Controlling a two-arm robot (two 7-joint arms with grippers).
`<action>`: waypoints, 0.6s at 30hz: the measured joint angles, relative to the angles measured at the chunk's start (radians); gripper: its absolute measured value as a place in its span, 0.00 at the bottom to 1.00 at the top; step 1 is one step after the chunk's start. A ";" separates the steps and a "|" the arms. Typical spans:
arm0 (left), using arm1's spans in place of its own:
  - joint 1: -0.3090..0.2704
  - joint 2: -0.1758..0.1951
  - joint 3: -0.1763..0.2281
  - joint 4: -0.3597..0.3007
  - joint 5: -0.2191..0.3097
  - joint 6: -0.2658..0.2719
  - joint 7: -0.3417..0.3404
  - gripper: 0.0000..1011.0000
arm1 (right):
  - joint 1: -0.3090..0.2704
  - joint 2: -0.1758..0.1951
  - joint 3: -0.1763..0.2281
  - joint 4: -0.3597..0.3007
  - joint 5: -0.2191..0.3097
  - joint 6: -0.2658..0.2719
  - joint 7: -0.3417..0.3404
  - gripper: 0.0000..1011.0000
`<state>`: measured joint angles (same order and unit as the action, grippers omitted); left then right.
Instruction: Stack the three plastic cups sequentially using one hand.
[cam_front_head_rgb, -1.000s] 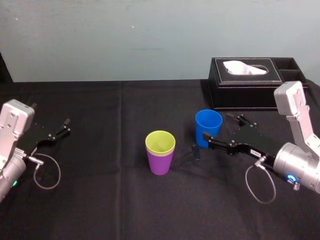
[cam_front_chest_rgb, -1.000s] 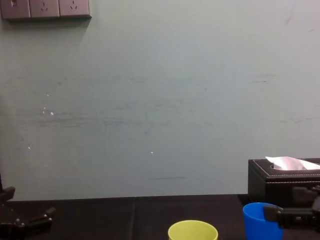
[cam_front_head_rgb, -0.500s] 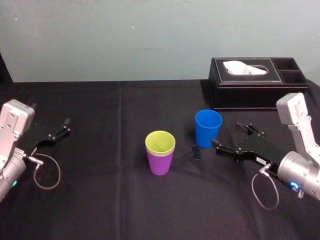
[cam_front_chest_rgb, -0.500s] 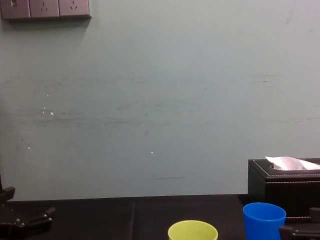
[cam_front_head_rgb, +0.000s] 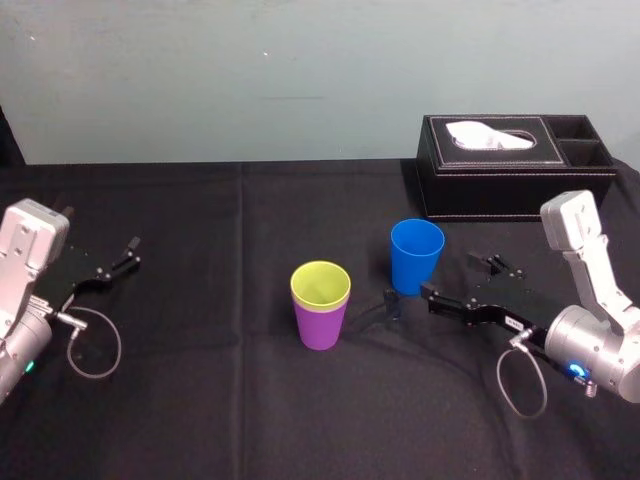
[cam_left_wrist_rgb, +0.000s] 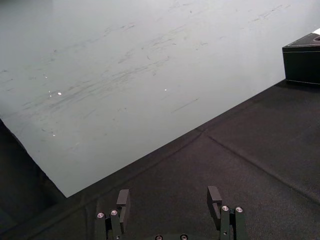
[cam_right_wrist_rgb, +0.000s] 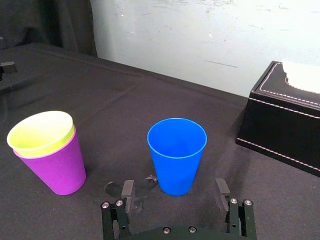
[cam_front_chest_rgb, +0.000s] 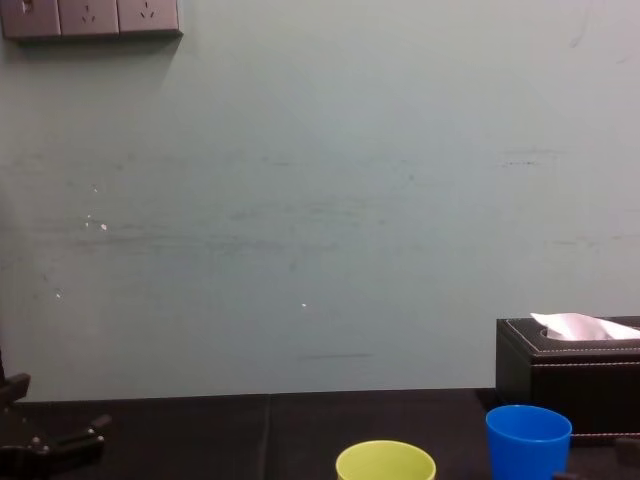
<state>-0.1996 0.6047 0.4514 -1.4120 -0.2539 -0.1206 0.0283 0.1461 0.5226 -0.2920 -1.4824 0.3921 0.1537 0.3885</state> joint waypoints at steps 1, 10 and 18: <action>0.000 0.000 0.000 0.000 0.000 0.000 0.000 1.00 | 0.002 -0.002 -0.001 0.002 -0.001 0.000 0.000 0.99; 0.000 0.000 0.000 0.000 0.000 0.000 0.000 1.00 | 0.021 -0.019 -0.011 0.027 -0.013 0.009 0.007 0.99; 0.000 0.000 0.000 0.000 0.000 0.000 0.000 1.00 | 0.042 -0.031 -0.020 0.047 -0.023 0.015 0.013 0.99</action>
<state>-0.1995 0.6047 0.4514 -1.4120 -0.2539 -0.1205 0.0283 0.1880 0.4914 -0.3124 -1.4357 0.3691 0.1690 0.4020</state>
